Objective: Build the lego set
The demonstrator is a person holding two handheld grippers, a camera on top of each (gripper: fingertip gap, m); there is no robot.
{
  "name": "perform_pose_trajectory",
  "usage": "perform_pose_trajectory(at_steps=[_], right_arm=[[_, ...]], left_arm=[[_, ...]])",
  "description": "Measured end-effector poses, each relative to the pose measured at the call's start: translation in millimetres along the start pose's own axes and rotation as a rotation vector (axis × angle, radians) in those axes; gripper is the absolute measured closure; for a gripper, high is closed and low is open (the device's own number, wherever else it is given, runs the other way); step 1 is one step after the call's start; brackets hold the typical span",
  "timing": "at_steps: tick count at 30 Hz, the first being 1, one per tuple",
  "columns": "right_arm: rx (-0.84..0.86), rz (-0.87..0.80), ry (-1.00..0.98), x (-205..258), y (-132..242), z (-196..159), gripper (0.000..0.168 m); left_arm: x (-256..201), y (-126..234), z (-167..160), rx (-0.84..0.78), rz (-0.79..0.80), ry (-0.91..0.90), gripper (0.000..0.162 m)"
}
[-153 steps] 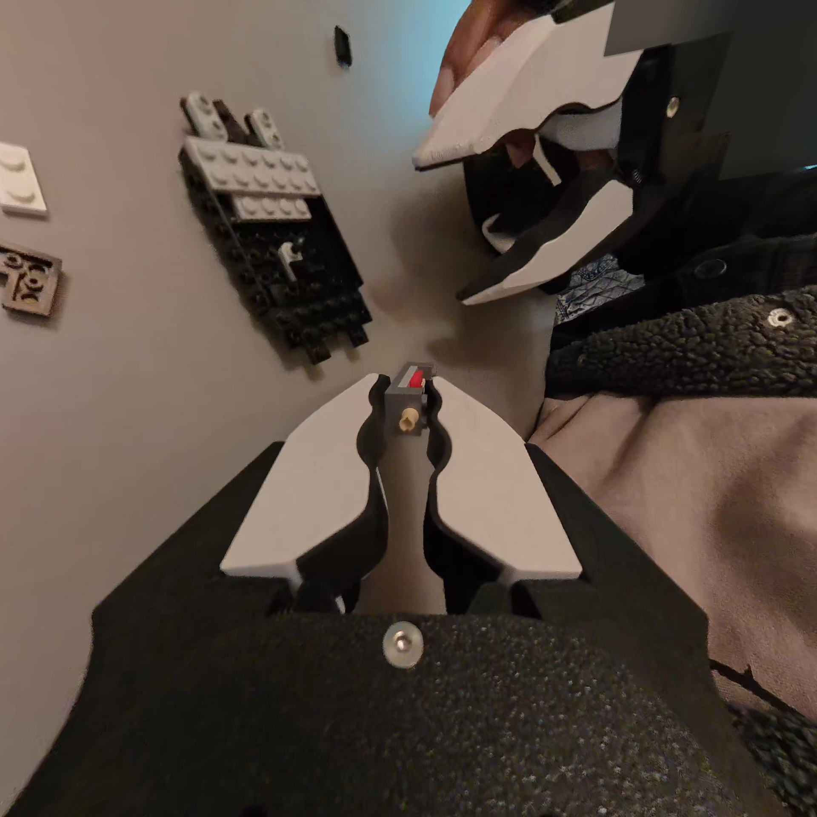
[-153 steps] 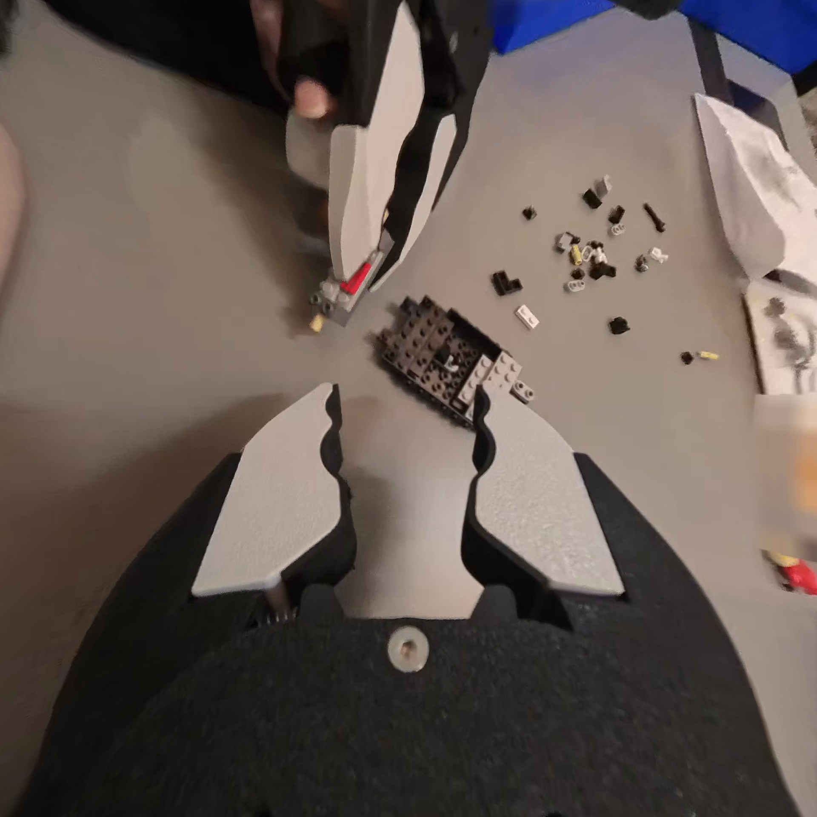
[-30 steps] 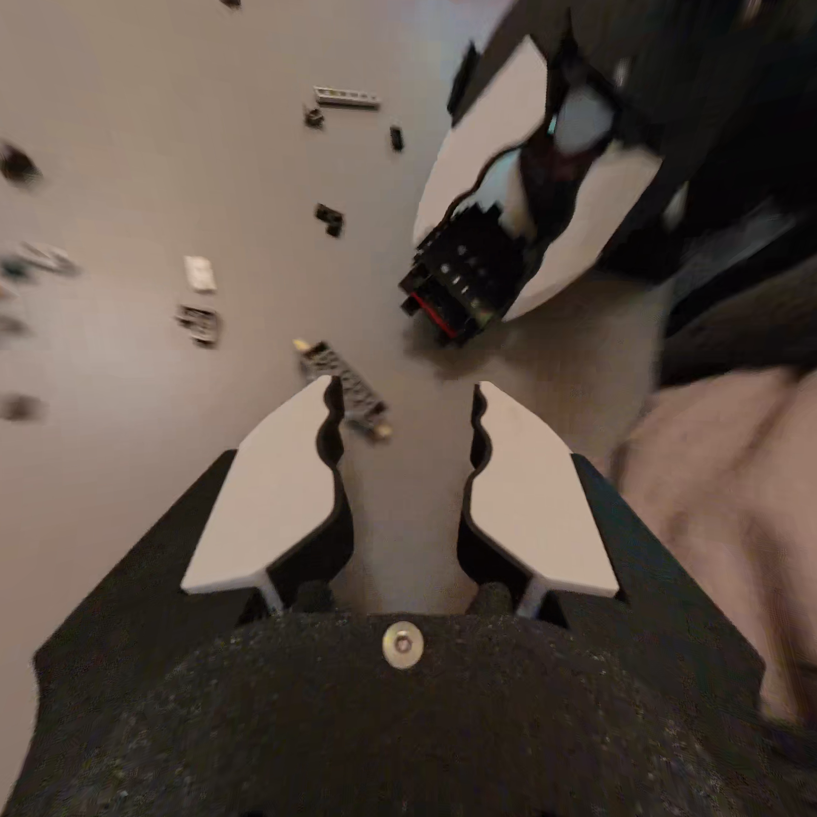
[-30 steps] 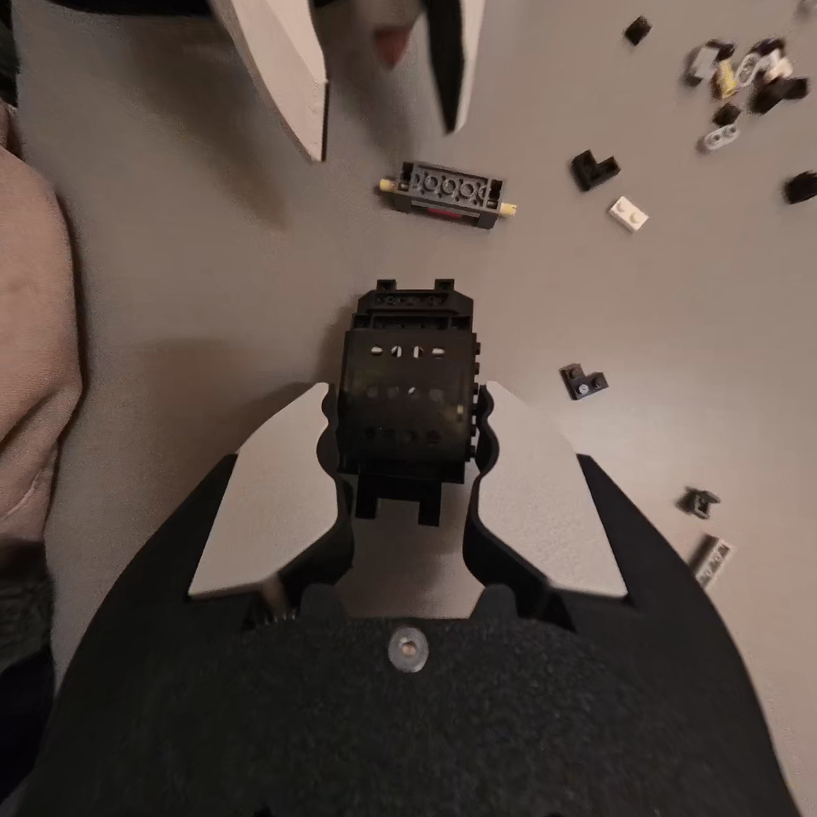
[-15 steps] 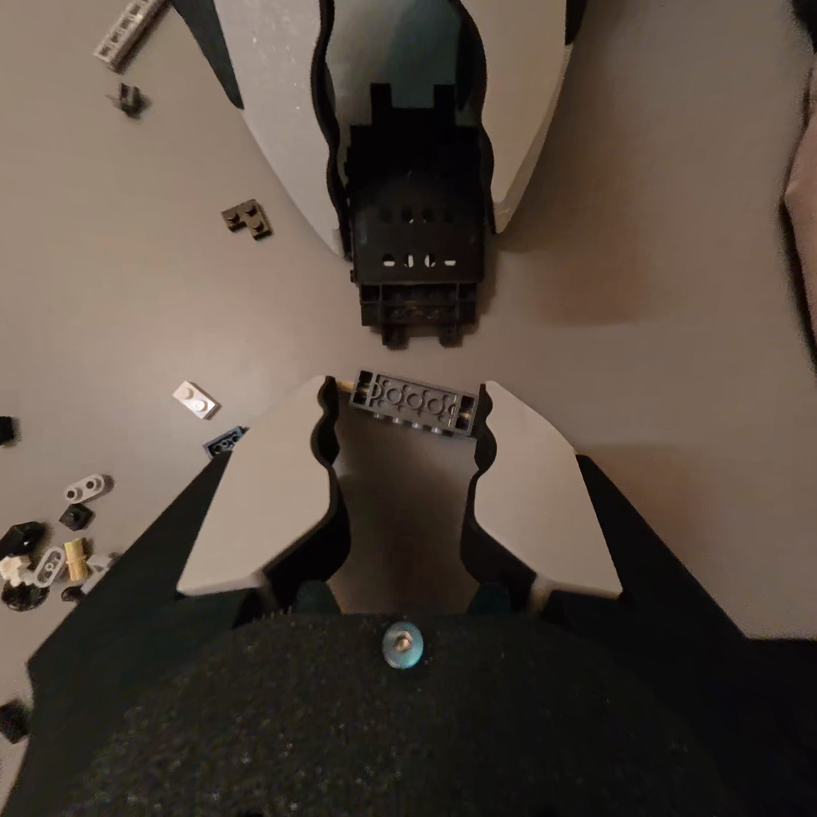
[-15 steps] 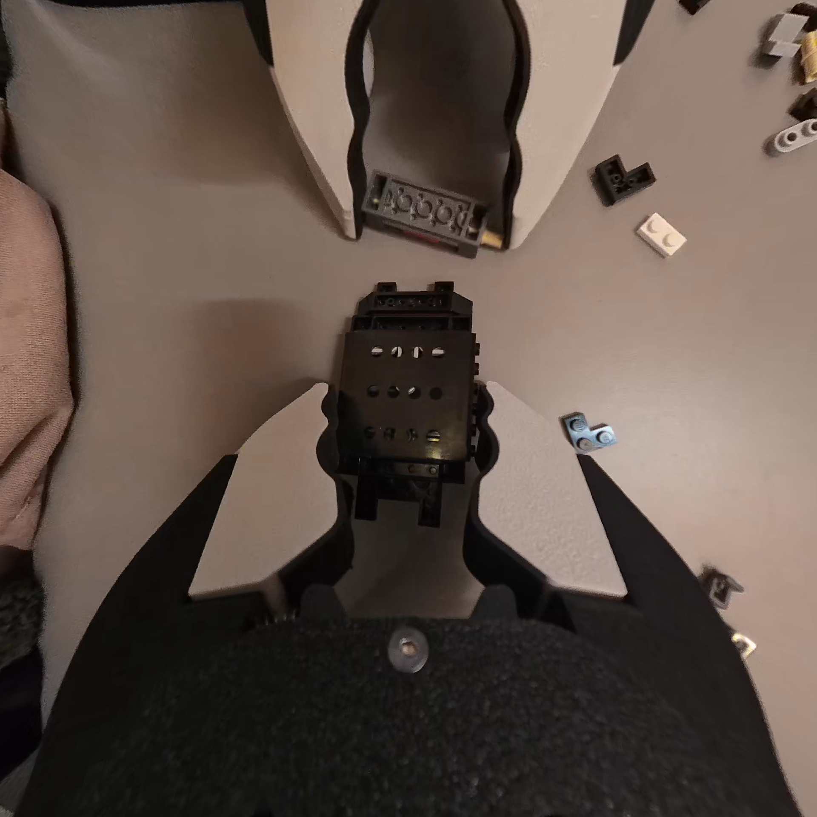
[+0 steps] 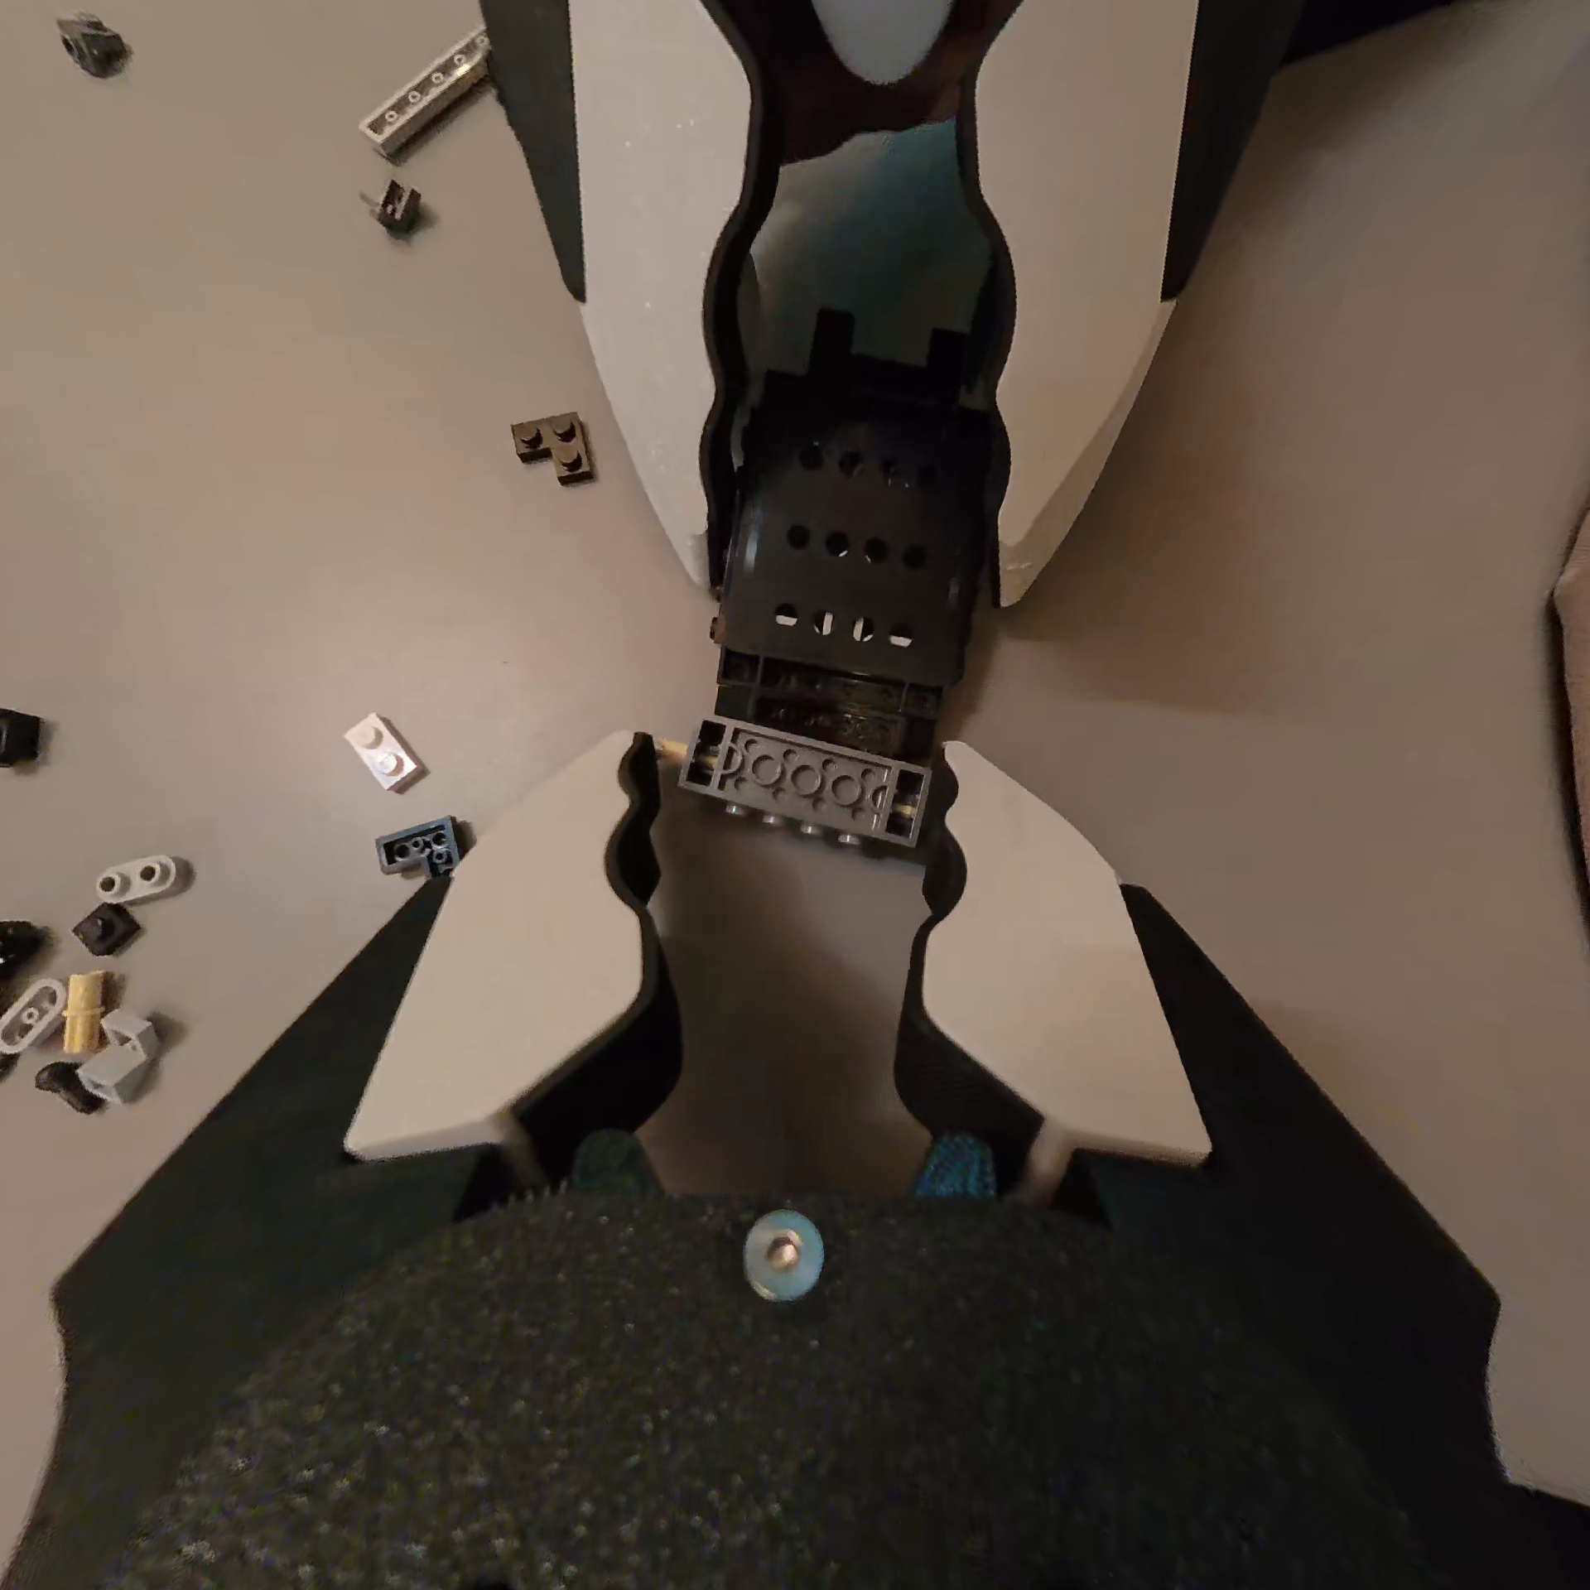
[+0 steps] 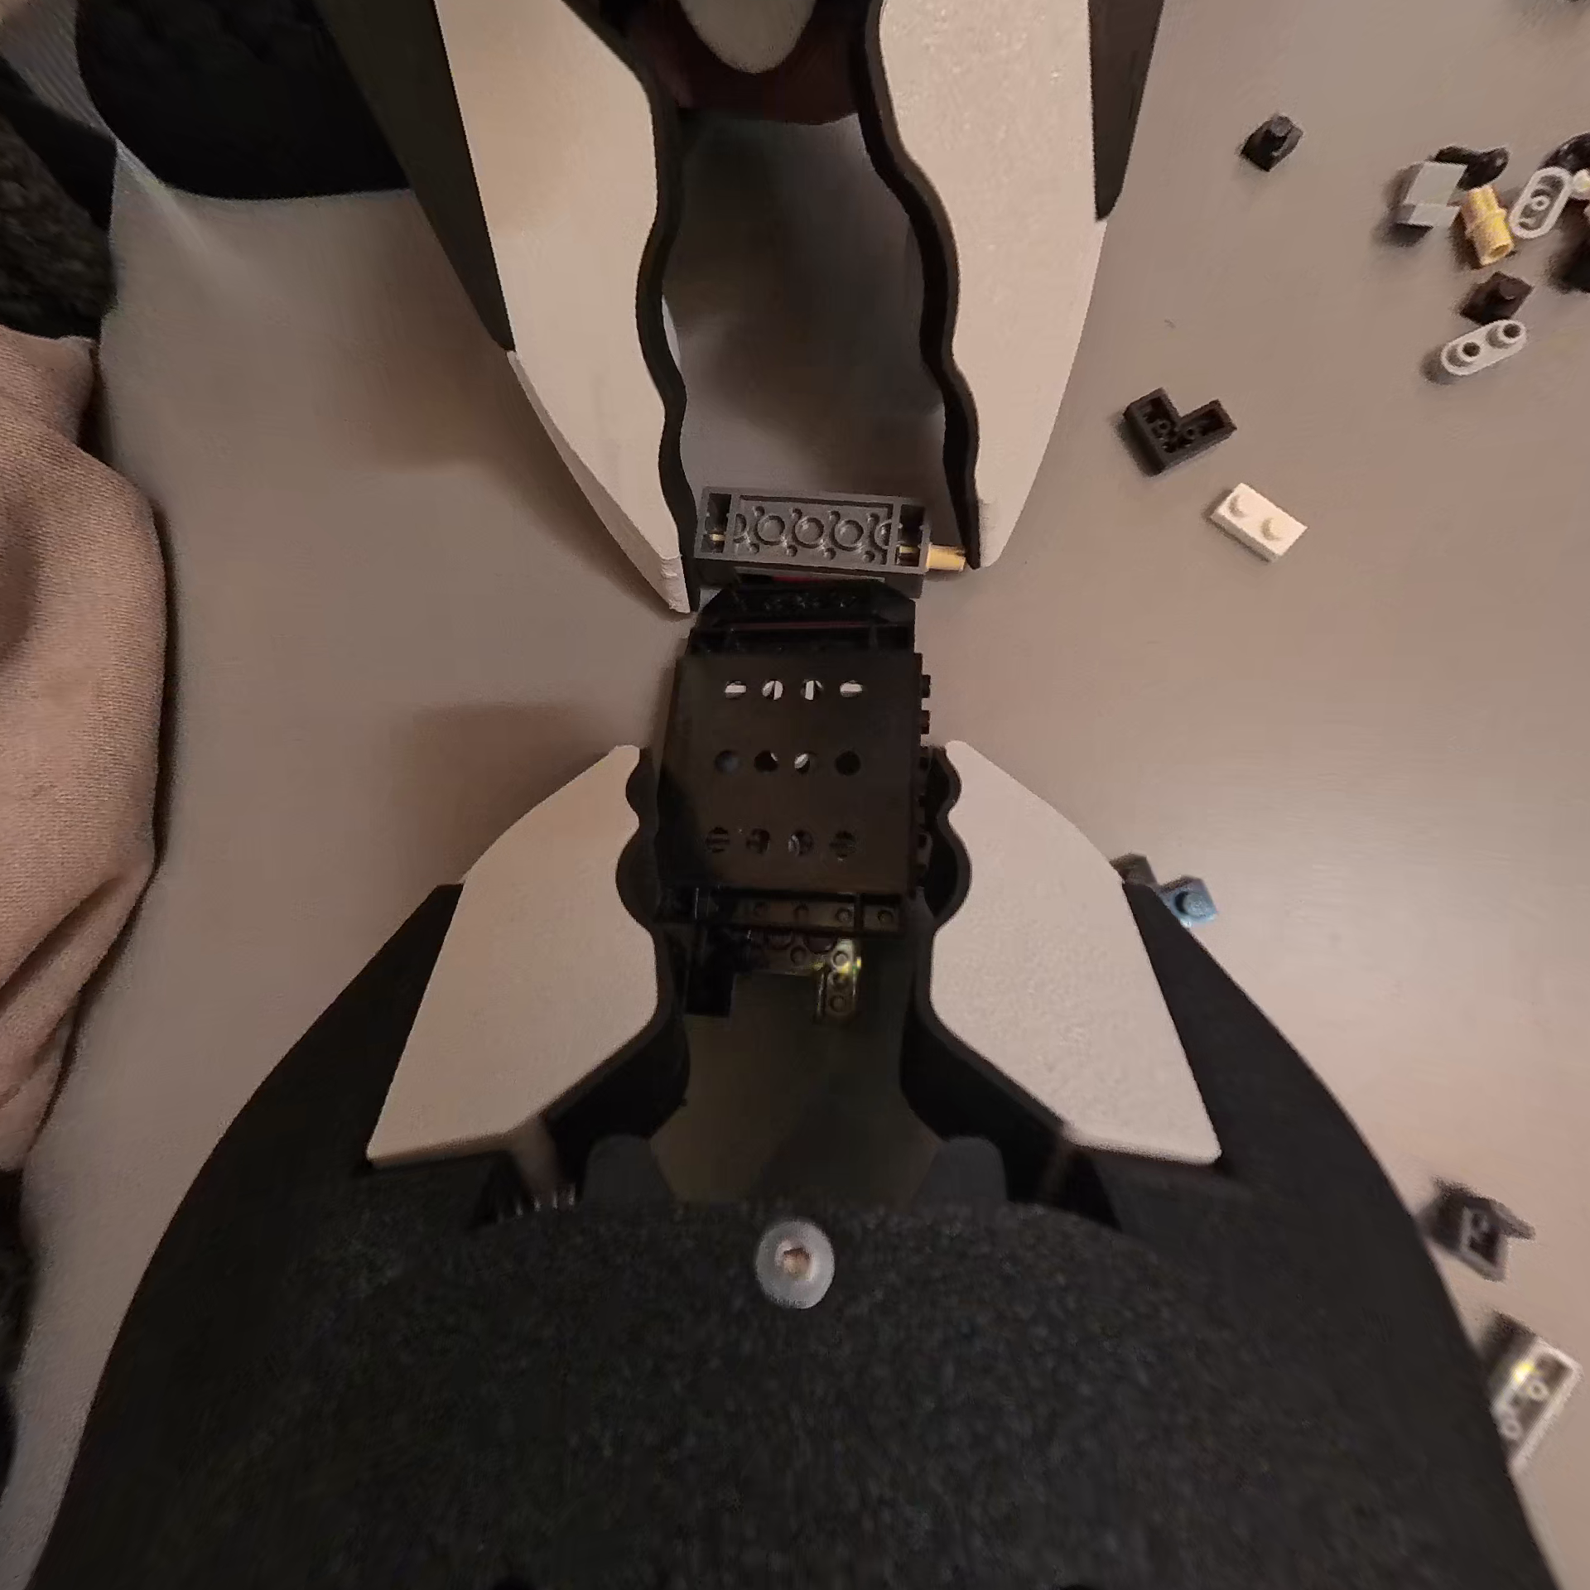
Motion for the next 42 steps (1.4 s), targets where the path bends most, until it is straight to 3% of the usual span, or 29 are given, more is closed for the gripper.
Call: perform_pose_trajectory(at_steps=[10, 17, 26, 35, 42], right_arm=[[-0.061, -0.042, 0.017, 2.4, 0.0, -5.0, 0.109], [-0.118, -0.061, 0.036, 1.7, 1.6, -8.1, 0.109], [-0.151, -0.068, 0.073, 5.5, -0.5, -9.2, 0.108], [-0.059, -0.057, 0.068, 10.5, 0.0, -5.9, 0.108], [-0.035, -0.07, 0.058, 13.9, -1.2, -3.8, 0.109]], left_arm=[[-4.0, 3.3, -4.7, -0.015, -0.014, -0.004, 0.091], [6.3, 21.3, -13.8, -0.117, -0.119, 0.213, 0.111], [12.1, 24.1, -17.8, -0.185, -0.292, 0.45, 0.121], [-3.2, 23.3, -18.1, -0.073, -0.25, 0.429, 0.128], [-15.7, 19.9, 0.3, -0.127, -0.166, 0.297, 0.126]])
Point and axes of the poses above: each gripper's, where its closed fingertips meet, y back along the fingers, z out of its top, x = y × z across the jaws, the point moved 9 cm from there along y, back along the fingers, and after that the axes turned 13 degrees about -z, right-handed, at the moved point
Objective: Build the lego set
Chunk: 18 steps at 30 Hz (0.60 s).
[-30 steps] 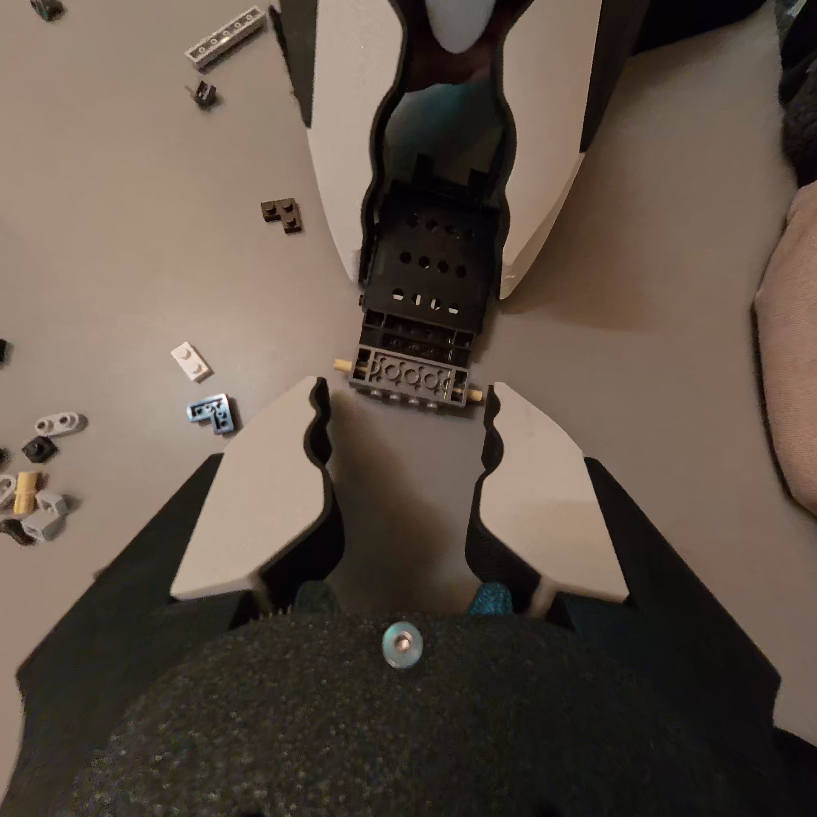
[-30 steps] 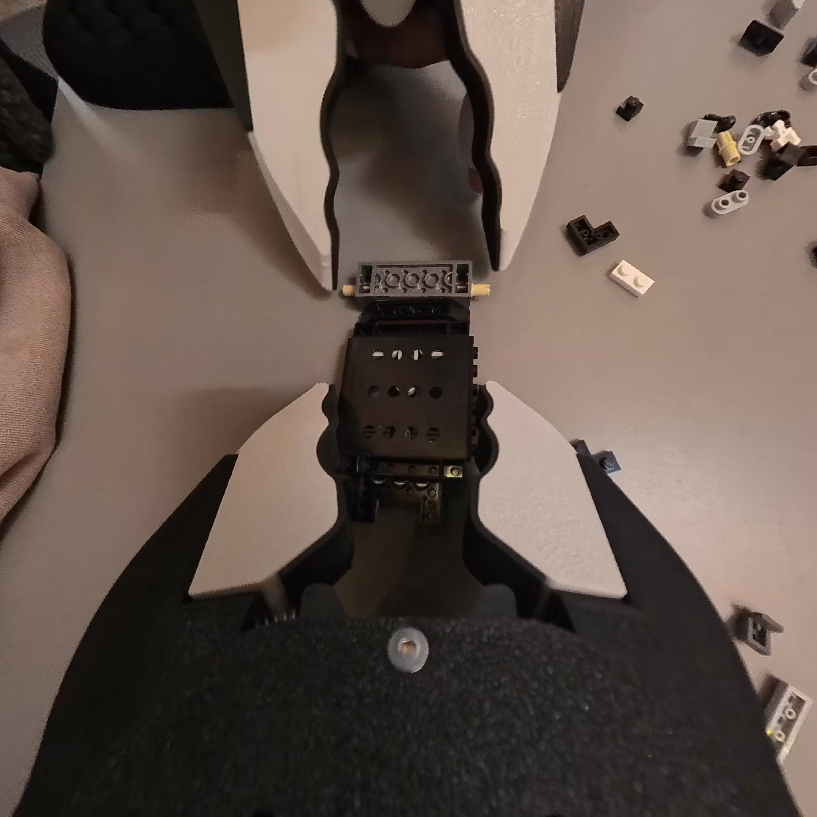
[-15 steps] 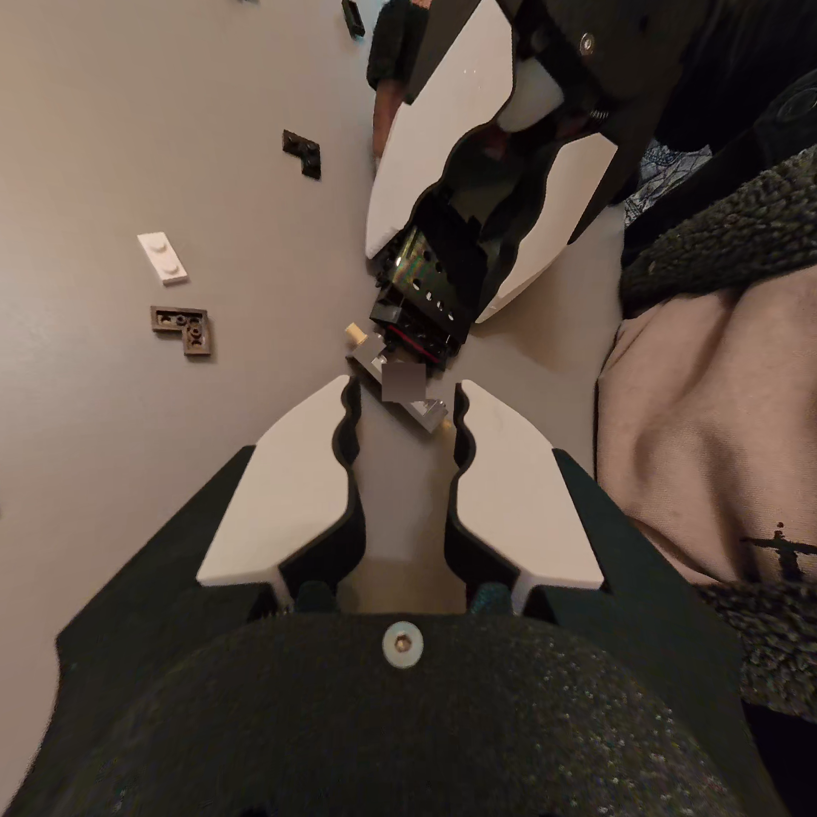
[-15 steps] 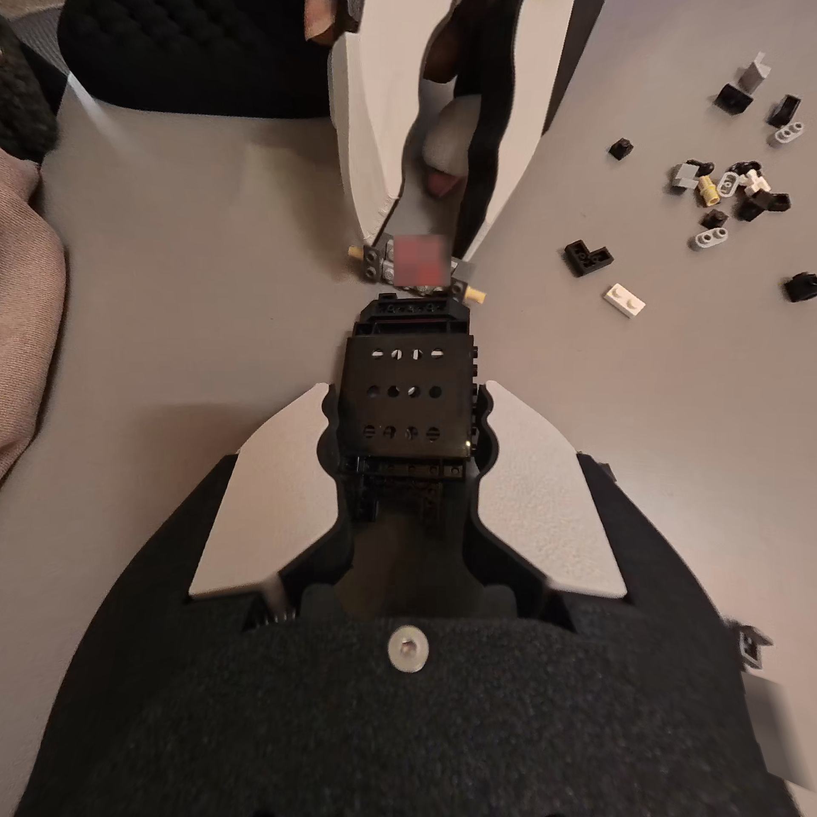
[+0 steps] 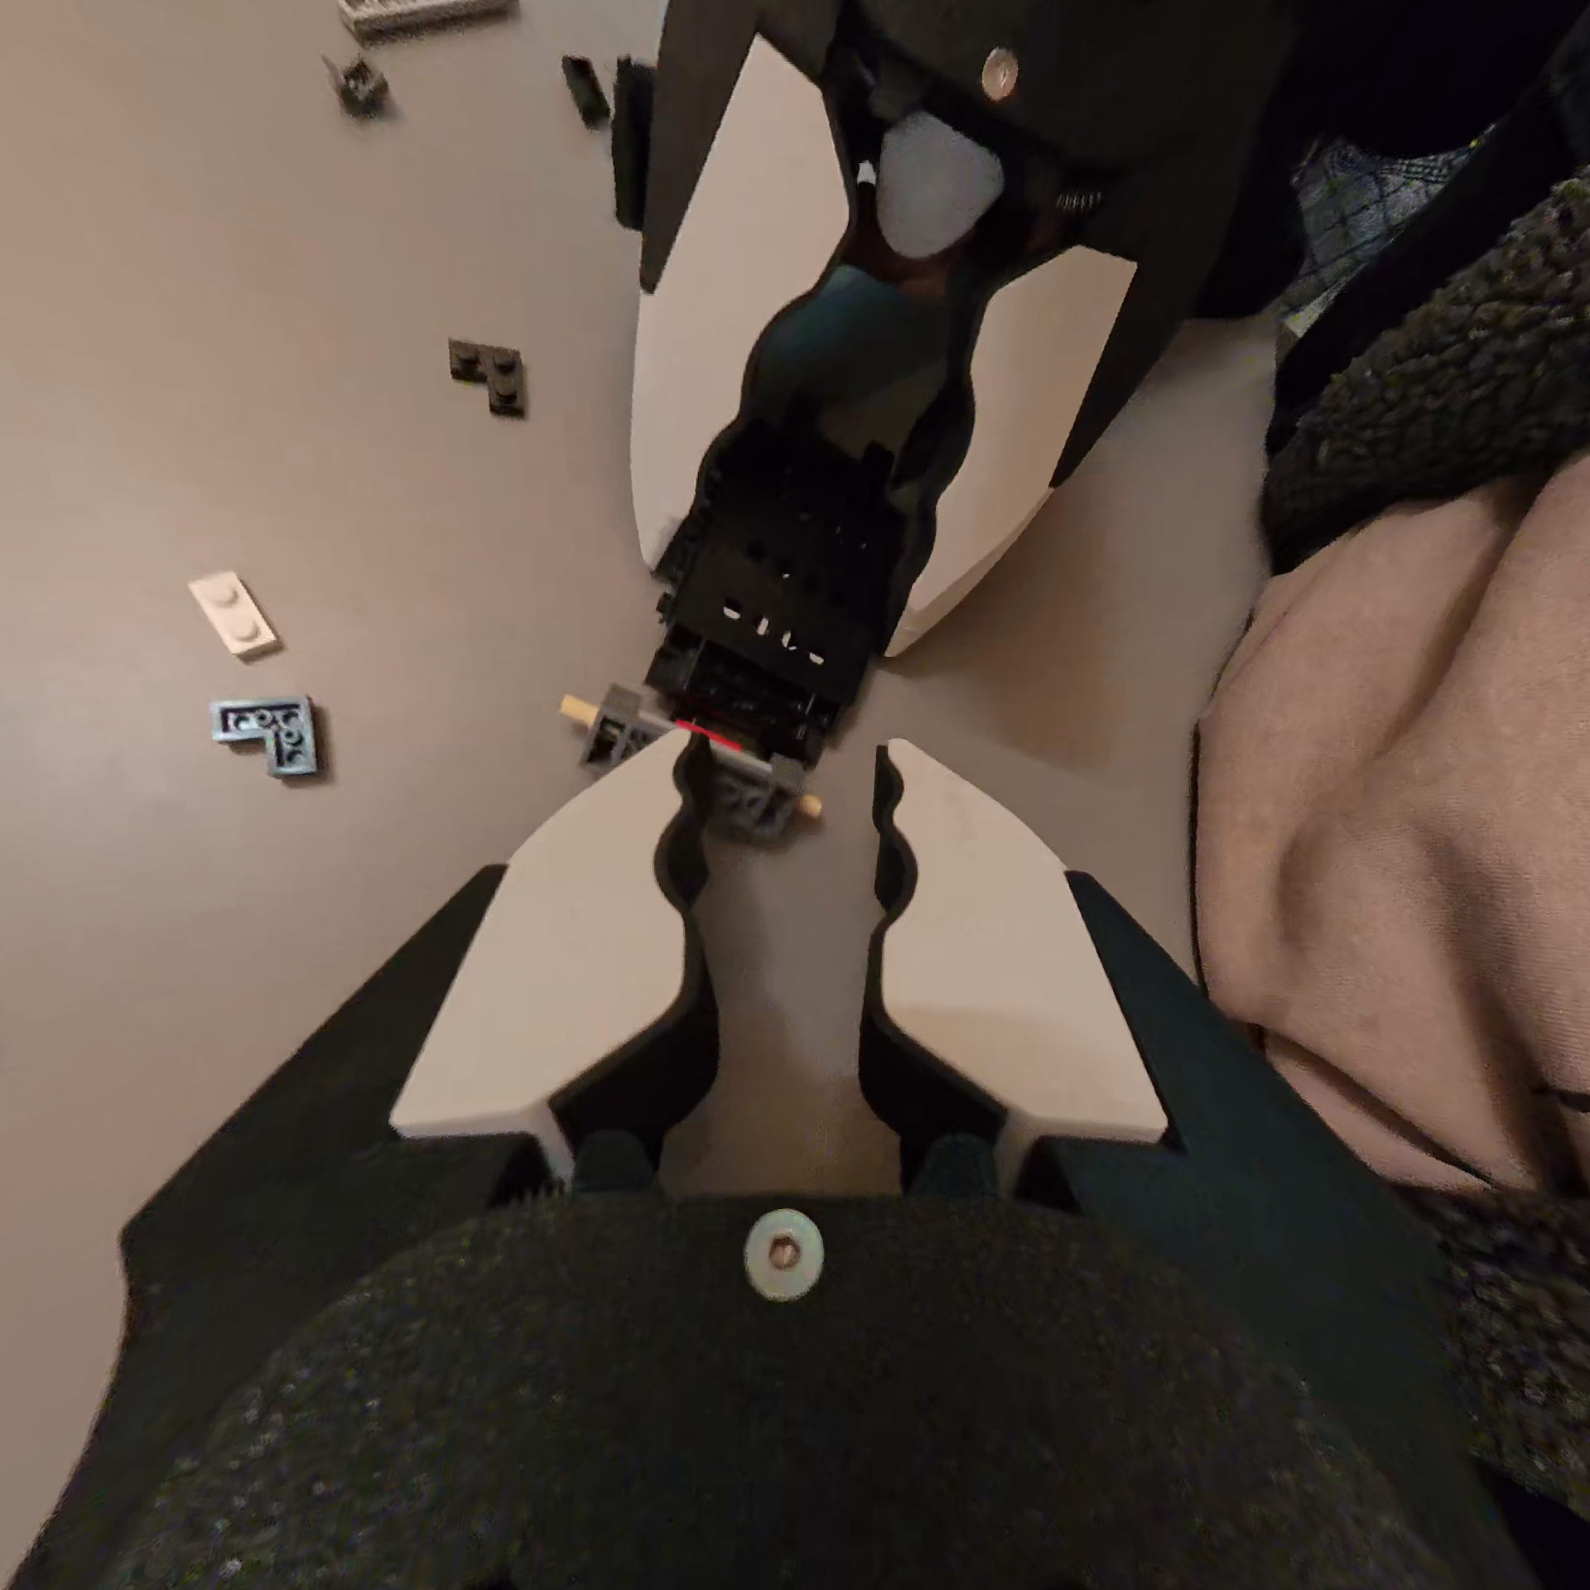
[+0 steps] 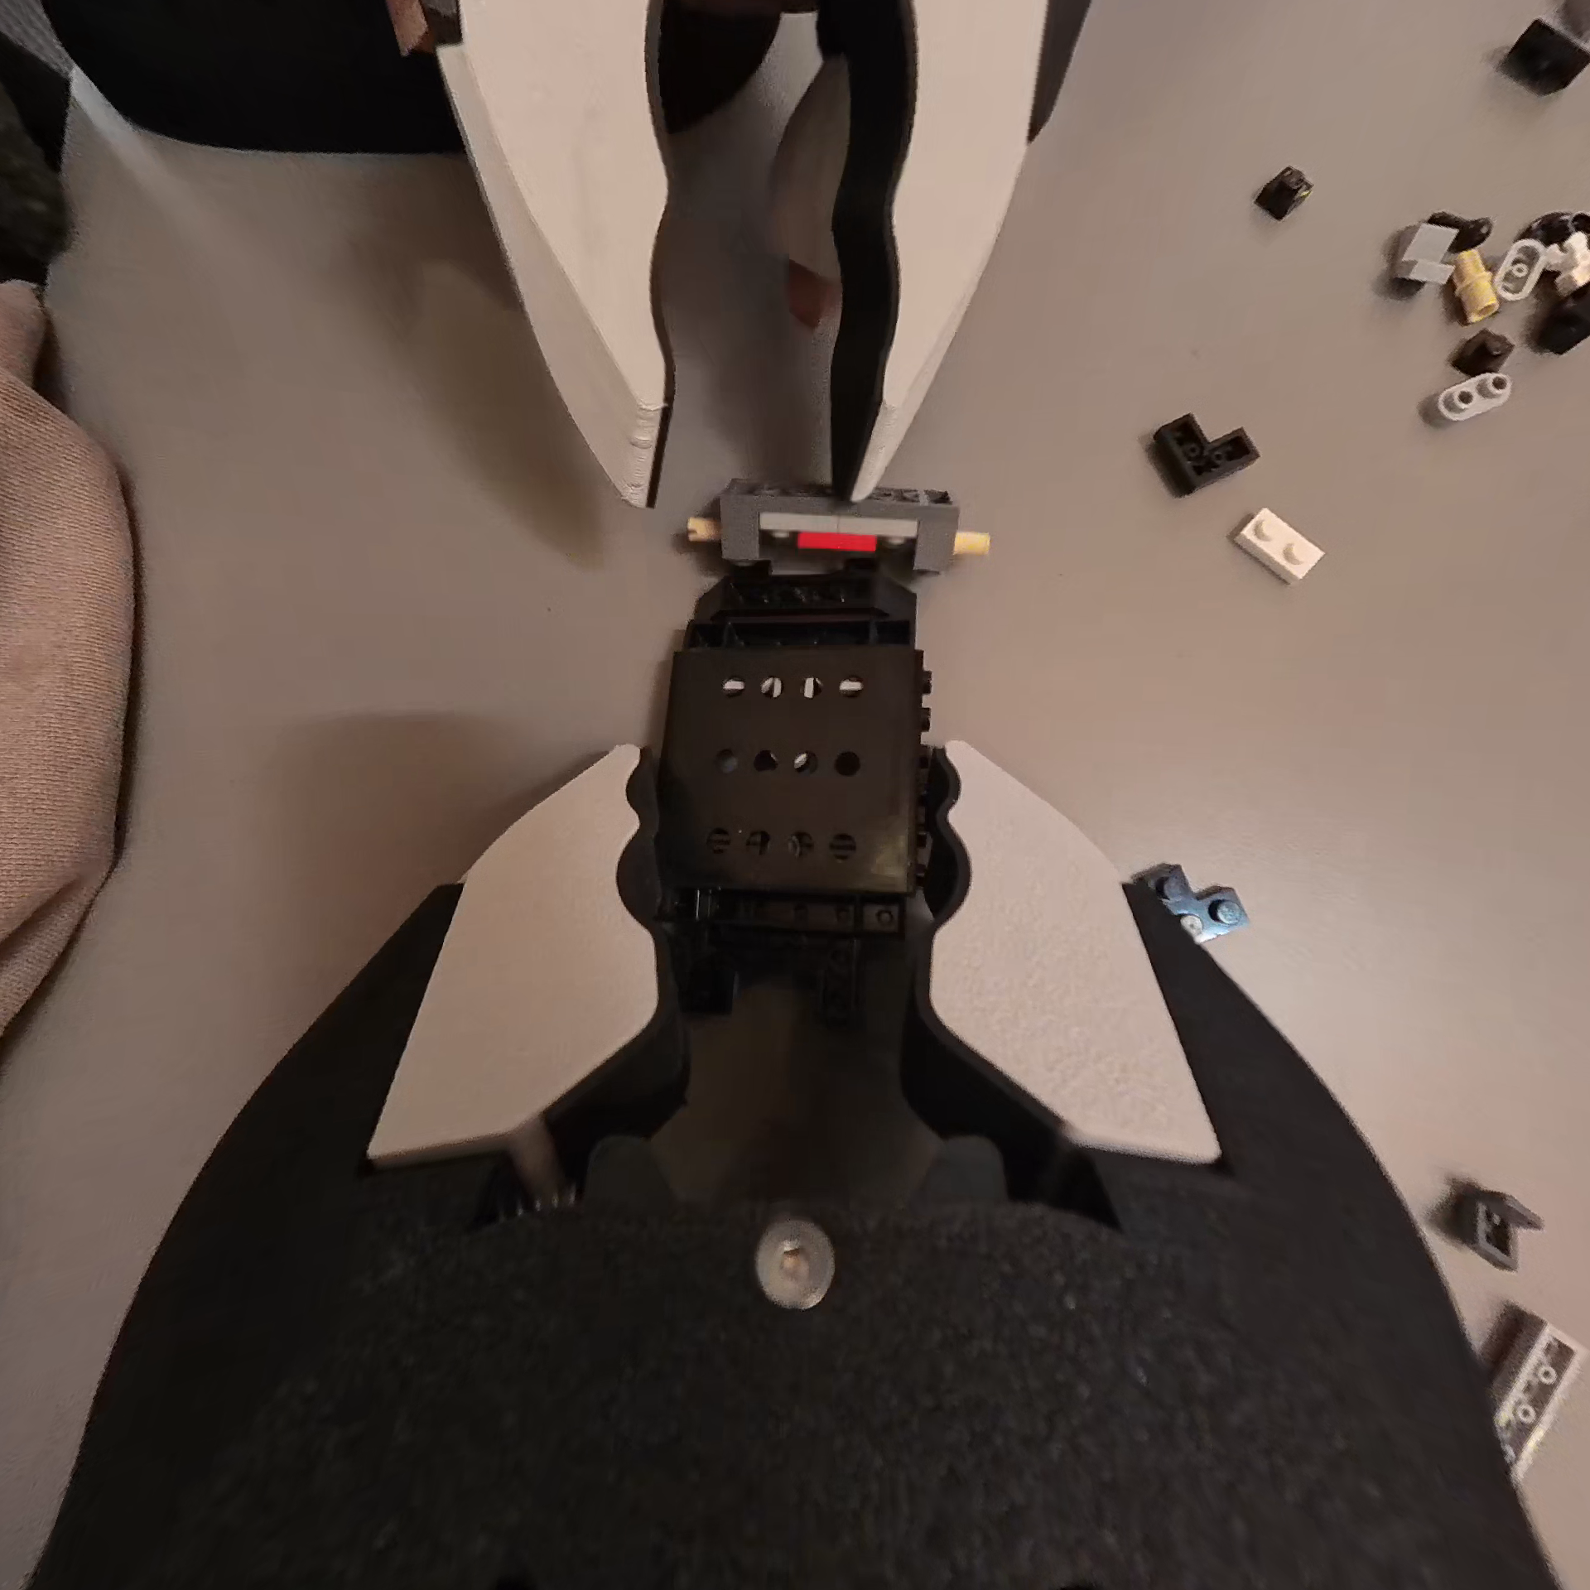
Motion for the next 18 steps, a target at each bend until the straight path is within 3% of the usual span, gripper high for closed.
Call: perform_pose_trajectory(at_steps=[18], right_arm=[[-0.029, 0.007, 0.013, -3.5, 3.0, -6.1, 0.108]], left_arm=[[-3.5, -11.8, 2.8, 0.038, -0.053, -0.044, 0.118]])
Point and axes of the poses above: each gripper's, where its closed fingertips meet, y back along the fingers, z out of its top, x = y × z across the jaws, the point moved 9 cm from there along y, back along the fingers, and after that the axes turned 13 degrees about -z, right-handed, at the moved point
